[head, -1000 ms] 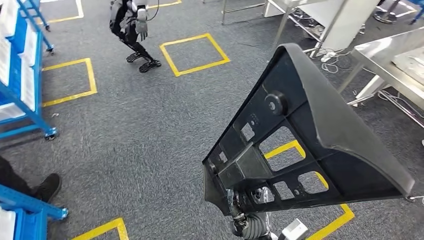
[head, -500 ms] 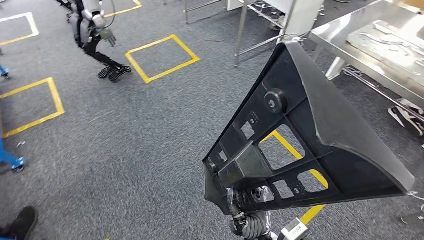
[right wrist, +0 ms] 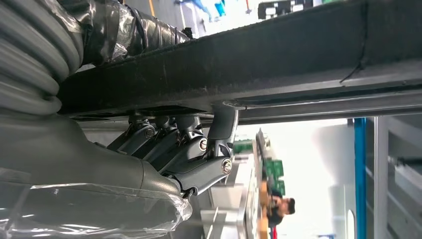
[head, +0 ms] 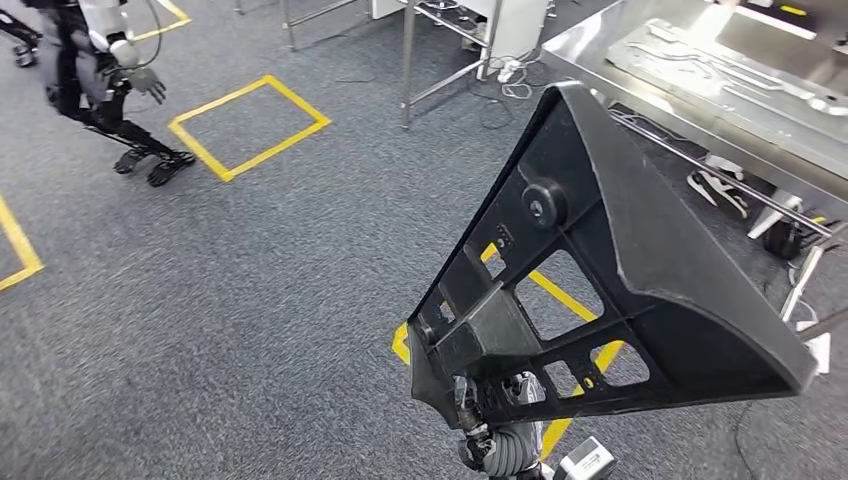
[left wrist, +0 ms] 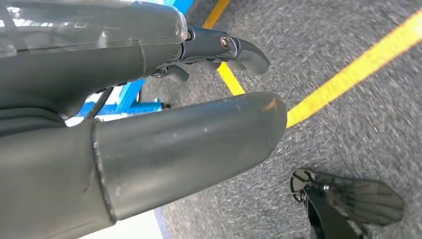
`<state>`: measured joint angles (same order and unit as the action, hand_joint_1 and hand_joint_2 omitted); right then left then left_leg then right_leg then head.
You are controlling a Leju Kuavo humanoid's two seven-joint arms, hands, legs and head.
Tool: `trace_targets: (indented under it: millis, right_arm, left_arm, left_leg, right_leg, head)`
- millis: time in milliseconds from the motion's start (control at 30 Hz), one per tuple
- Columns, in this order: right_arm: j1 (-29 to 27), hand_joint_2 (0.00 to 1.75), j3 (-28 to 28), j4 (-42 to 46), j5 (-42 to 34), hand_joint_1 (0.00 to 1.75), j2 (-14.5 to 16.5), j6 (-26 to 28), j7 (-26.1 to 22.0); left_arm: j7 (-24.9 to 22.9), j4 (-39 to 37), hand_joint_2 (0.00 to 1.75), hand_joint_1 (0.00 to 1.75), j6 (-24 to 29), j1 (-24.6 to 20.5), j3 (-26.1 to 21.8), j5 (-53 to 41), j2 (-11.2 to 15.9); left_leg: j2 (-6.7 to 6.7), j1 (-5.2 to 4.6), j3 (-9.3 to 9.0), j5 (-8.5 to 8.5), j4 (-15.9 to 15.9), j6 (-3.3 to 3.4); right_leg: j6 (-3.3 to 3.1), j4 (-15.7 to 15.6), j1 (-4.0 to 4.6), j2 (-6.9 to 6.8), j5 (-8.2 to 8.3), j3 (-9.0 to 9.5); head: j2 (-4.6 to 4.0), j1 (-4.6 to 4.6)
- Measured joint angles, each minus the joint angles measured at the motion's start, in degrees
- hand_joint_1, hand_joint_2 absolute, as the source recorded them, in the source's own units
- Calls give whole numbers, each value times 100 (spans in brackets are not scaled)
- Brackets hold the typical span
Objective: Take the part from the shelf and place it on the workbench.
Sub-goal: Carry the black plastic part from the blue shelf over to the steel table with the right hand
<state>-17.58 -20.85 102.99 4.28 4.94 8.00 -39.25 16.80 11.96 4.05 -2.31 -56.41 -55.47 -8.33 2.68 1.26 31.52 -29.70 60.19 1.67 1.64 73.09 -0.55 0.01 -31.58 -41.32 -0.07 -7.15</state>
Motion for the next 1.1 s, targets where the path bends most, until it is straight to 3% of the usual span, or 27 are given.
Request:
trace_targets:
  millis: [67,133,167,233,267,333,367,433,467,500,533,600,667,733,800,900,933,967,1000,1033,1100]
  right_arm:
    - [1,175,0,0,8,175,0,27,8]
    - [1,175,-1,0,16,175,0,59,18]
    - [1,175,-1,0,23,175,0,73,27]
    - [-2,175,-3,2,51,175,0,97,61]
    - [-2,175,-3,3,72,175,1,109,79]
    - [5,175,-9,2,108,175,2,132,104]
    - [11,175,-14,-1,115,175,2,140,108]
    - [19,175,-23,-9,118,175,1,149,115]
    - [19,175,-24,-12,118,175,1,153,116]
    - [19,175,-24,-14,118,175,0,156,116]
    - [20,175,-24,-15,118,175,0,158,116]
    - [25,175,-25,-18,118,175,0,160,116]
    - [31,175,-27,-21,118,175,-1,161,117]
    - [32,175,-28,-21,118,175,-2,162,118]
    - [31,175,-27,-20,118,175,-4,167,116]
    - [36,175,-30,-22,122,175,-4,171,116]
    - [37,175,-31,-25,123,175,-4,170,117]
    - [36,175,-31,-29,125,175,-5,170,117]
    - [35,175,-31,-32,125,175,-5,171,117]
    - [35,175,-31,-34,125,175,-5,174,118]
    - [38,175,-32,-35,138,175,-5,186,126]
  left_arm:
    - [14,0,0,0,-7,-8,0,-11,-11]
    - [20,0,0,0,-17,-14,0,-16,-22]
    - [23,0,0,0,-25,-18,0,-21,-23]
    - [27,0,0,0,-33,-31,0,-39,-31]
    - [31,0,0,0,-37,-39,0,-51,-34]
    - [40,0,0,0,-40,-44,-1,-69,-37]
    - [44,0,0,0,-44,-44,-2,-71,-38]
    - [46,0,0,0,-50,-33,-4,-72,-39]
    - [45,0,0,0,-51,-23,-4,-72,-39]
    - [45,0,0,0,-51,-14,-4,-72,-38]
    - [45,0,0,0,-51,-8,-5,-72,-37]
    - [46,0,0,0,-52,-1,-9,-72,-31]
    - [50,0,0,0,-54,-10,-13,-72,-28]
    - [50,0,0,0,-57,-26,-13,-73,-37]
    - [49,2,0,0,-59,-29,-14,-74,-45]
    - [51,4,0,0,-60,-16,-16,-74,-43]
    - [51,4,0,0,-60,-11,-16,-74,-43]
    - [51,4,0,0,-60,-9,-17,-74,-42]
    - [51,4,0,0,-60,-8,-17,-74,-42]
    - [51,4,0,0,-61,-11,-17,-74,-44]
    - [51,4,0,0,-66,-14,-18,-76,-52]
  left_leg:
    - [128,-5,-62,-42,-5,-20]
    - [230,-19,-114,-79,-22,-64]
    - [281,-24,-139,-89,-42,-92]
    - [375,-24,-212,-115,-86,-151]
    - [323,-24,-232,-163,-52,-175]
    - [60,-14,-95,-407,340,-199]
    - [-89,-13,72,-577,693,-204]
    - [-203,-9,437,-789,1347,-216]
    - [-217,-9,531,-739,1445,-220]
    - [-232,-9,525,-569,1320,-219]
    - [-274,-8,426,-321,1002,-214]
    - [-536,4,186,22,323,-191]
    - [-716,-6,96,69,62,-158]
    - [-616,-14,80,84,19,-105]
    - [-471,12,37,112,-53,-33]
    - [-242,10,-1,110,-106,27]
    - [-163,4,-7,98,-106,30]
    - [-85,1,-18,82,-106,30]
    - [-10,0,-39,63,-106,23]
    - [59,0,-69,41,-106,14]
    - [179,-10,-137,-9,-109,-21]
  right_leg:
    - [-50,-735,34,-203,352,378]
    - [-115,-1210,108,-390,469,618]
    - [-139,-1255,139,-406,440,634]
    - [-189,-1325,121,-267,460,670]
    - [-222,-1380,96,-198,475,714]
    - [-289,-1473,44,-77,508,798]
    - [-312,-1480,48,-17,507,809]
    - [-334,-1457,54,128,492,812]
    - [-335,-1440,55,215,479,816]
    - [-327,-1420,54,307,463,825]
    - [-309,-1394,49,394,442,834]
    - [-255,-1313,40,536,393,812]
    - [-182,-1257,22,649,374,748]
    - [-109,-1265,0,769,393,712]
    - [-53,-1140,15,618,311,650]
    - [31,-218,10,117,-148,180]
    - [51,91,-6,54,-246,11]
    - [61,226,-17,28,-238,-71]
    - [62,139,-25,8,-118,-37]
    - [49,-161,-24,-34,84,112]
    - [-18,-951,29,-259,421,515]
  head:
    - [0,1]
    - [0,1]
    - [0,2]
    - [0,2]
    - [0,2]
    - [0,4]
    - [0,5]
    - [0,5]
    - [0,5]
    - [0,6]
    - [0,6]
    - [0,4]
    - [0,4]
    - [0,7]
    - [0,-1]
    - [0,-14]
    - [0,-14]
    - [0,-14]
    - [0,-14]
    - [0,-14]
    - [0,-14]
